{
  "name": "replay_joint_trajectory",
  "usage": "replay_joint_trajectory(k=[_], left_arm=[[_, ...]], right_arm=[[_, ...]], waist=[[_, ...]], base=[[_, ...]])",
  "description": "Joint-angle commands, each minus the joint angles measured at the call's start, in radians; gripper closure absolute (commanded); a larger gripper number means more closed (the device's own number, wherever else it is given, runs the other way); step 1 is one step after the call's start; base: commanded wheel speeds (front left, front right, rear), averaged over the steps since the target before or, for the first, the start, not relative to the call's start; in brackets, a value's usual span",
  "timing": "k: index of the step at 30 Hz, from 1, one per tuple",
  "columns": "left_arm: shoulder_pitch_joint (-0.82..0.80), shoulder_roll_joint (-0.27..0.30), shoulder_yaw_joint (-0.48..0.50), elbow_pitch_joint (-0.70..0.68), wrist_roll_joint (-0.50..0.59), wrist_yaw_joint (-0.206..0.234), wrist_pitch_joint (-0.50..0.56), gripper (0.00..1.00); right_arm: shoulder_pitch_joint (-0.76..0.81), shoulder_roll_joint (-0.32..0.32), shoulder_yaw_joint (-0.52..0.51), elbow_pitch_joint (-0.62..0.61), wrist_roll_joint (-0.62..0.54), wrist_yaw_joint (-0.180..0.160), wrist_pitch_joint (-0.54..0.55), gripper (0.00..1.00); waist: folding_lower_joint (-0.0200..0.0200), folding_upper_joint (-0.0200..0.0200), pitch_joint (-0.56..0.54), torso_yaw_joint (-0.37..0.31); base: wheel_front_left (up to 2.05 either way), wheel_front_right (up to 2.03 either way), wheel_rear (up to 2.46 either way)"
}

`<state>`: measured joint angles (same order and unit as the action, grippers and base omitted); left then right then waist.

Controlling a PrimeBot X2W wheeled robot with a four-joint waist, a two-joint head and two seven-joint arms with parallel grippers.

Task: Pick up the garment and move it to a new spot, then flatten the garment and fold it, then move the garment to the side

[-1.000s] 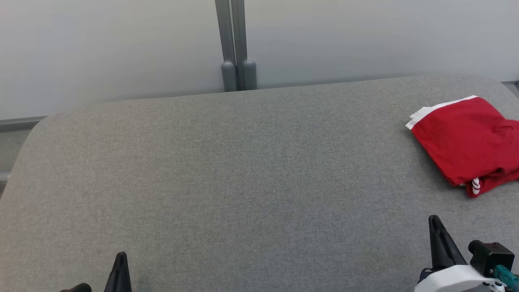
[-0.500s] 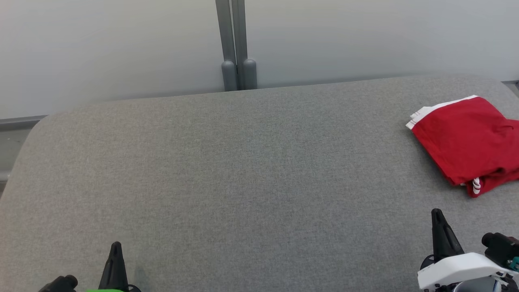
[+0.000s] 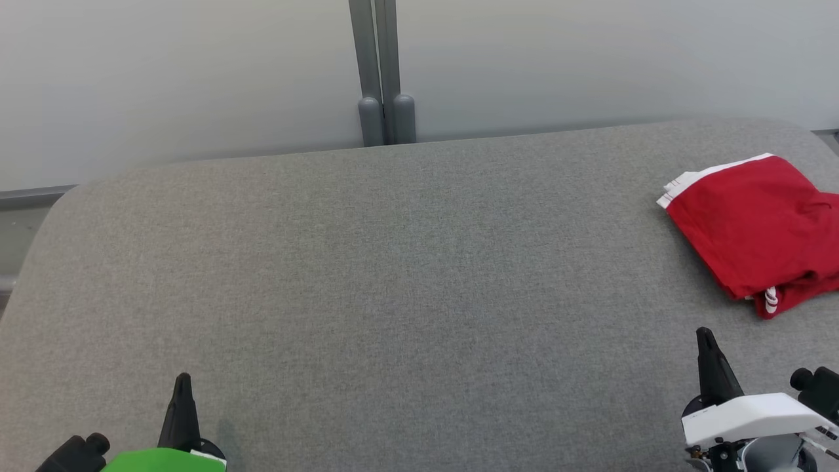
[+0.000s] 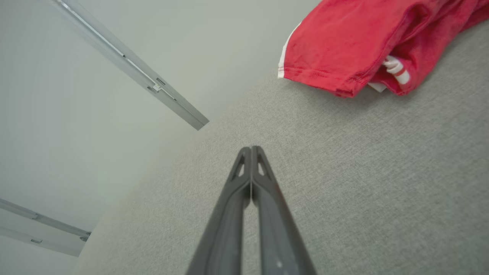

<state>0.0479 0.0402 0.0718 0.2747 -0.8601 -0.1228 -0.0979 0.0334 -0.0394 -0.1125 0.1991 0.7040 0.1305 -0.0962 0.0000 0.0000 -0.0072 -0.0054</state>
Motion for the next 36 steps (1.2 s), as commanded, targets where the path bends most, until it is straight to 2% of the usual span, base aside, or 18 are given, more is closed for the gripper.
replay_joint_trajectory(k=[1, 36], left_arm=[[-0.028, 0.007, 0.007, -0.014, -0.031, -0.002, 0.008, 1.00], [-0.097, 0.010, 0.025, -0.023, -0.391, -0.007, 0.110, 1.00]], right_arm=[[-0.024, -0.007, -0.001, -0.007, 0.040, 0.001, 0.010, 1.00], [-0.088, -0.010, -0.002, 0.019, 0.473, 0.001, 0.112, 1.00]], waist=[[0.0000, 0.0000, 0.000, 0.000], [0.0000, 0.0000, 0.004, 0.002]], base=[[0.00, 0.00, 0.00], [0.00, 0.00, 0.00]])
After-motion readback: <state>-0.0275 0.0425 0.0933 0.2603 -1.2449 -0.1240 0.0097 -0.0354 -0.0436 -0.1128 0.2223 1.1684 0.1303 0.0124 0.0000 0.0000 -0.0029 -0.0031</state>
